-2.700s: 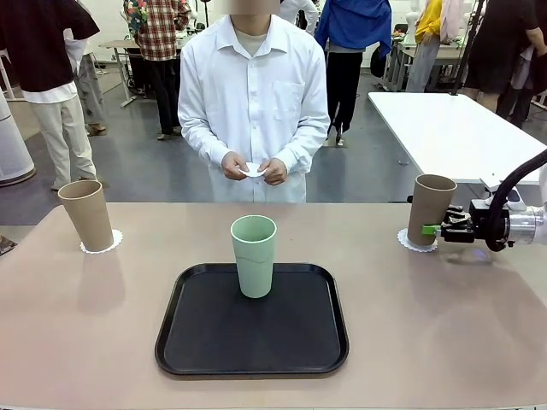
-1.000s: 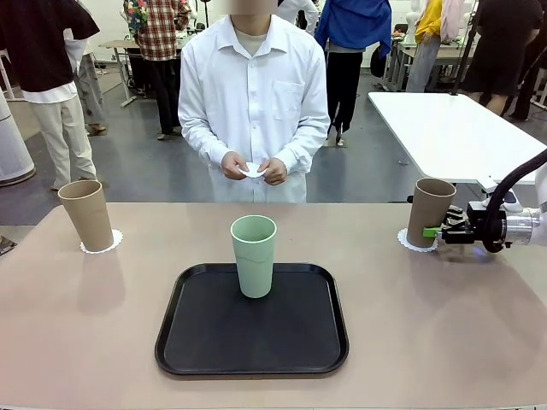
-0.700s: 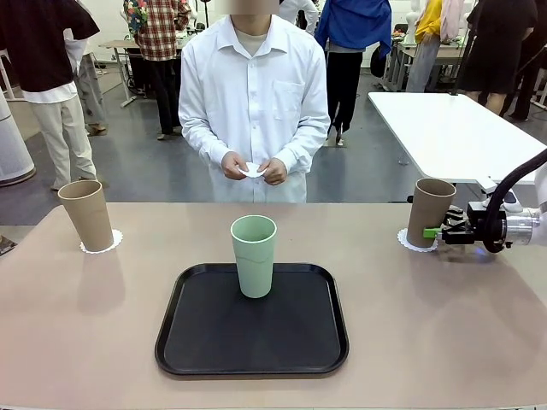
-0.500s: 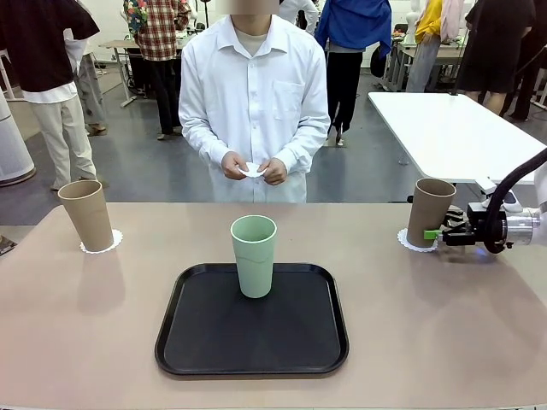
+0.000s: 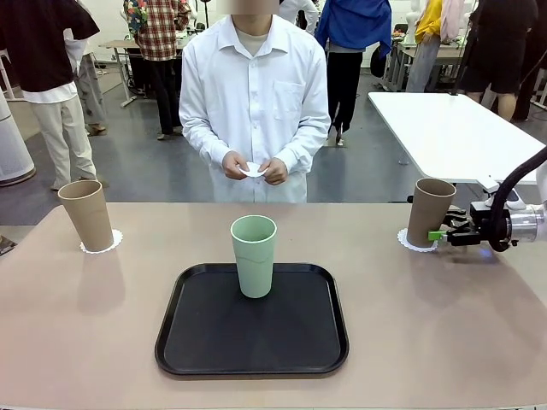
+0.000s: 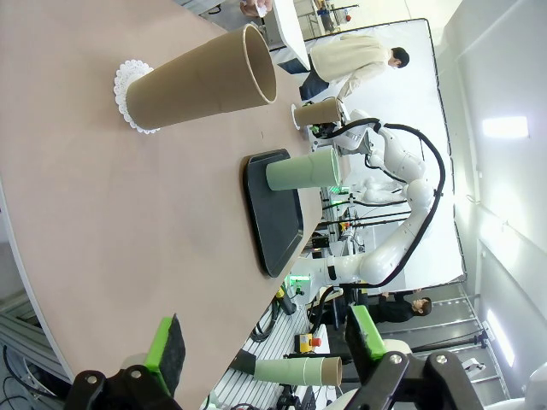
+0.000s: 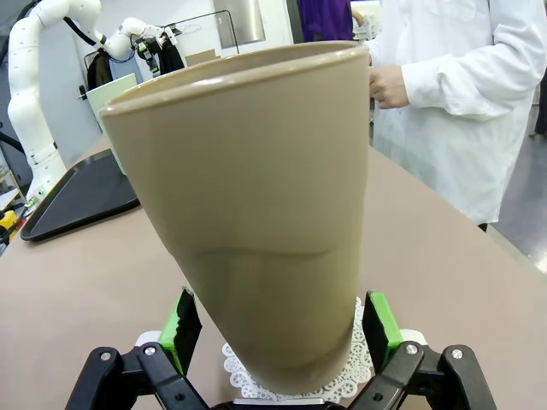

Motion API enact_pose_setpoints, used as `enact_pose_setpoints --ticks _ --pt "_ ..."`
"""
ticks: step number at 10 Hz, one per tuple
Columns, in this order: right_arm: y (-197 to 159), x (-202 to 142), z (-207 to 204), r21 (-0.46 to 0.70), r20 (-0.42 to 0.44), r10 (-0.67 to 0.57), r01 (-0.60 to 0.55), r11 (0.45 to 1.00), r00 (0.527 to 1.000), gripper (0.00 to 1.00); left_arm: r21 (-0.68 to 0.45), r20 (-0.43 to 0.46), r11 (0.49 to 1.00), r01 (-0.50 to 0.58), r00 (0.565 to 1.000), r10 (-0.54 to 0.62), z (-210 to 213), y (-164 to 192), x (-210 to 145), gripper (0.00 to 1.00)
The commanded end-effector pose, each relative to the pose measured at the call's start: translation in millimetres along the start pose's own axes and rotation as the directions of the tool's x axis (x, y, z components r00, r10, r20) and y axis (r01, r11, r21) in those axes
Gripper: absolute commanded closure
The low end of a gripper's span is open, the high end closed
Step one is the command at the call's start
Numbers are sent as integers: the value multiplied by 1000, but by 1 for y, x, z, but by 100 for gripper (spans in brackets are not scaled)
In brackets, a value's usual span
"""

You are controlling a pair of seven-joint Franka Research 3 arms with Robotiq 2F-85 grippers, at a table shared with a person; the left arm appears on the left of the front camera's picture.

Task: Place coasters on the table and set cups on them.
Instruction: Take one Reusable plastic cup from the Flat Tray and place it on a coaster set by the human.

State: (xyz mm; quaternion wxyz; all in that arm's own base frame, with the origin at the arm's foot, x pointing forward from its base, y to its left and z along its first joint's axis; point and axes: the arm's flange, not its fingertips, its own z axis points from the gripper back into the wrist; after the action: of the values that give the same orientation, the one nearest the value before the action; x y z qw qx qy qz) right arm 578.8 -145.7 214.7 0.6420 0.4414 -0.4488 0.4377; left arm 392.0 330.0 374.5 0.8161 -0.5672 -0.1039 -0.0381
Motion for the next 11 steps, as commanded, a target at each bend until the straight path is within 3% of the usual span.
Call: enact_pose_setpoints --ticks 1,5,8,9,10,11 --pt "-8 2 7 12 -10 -15 15 1000 1000 0 -7 2 1000 6 1000 -6 1 -2 -2 0" --pt "-8 9 33 -15 -4 -24 24 1000 1000 0 -7 2 1000 6 1000 -6 1 -2 -2 0" --pt "6 34 59 -47 -86 -49 45 998 995 0 -7 2 1000 6 1000 -6 1 -2 -2 0" --pt "14 50 65 -78 -156 -110 98 992 982 0 -7 2 1000 6 1000 -6 1 -2 -2 0" --pt "25 70 68 -154 -289 -192 153 976 938 0 -7 2 1000 6 1000 -6 1 -2 -2 0" --pt "44 99 70 -262 -428 -265 163 951 864 0 -7 2 1000 6 1000 -6 1 -2 -2 0"
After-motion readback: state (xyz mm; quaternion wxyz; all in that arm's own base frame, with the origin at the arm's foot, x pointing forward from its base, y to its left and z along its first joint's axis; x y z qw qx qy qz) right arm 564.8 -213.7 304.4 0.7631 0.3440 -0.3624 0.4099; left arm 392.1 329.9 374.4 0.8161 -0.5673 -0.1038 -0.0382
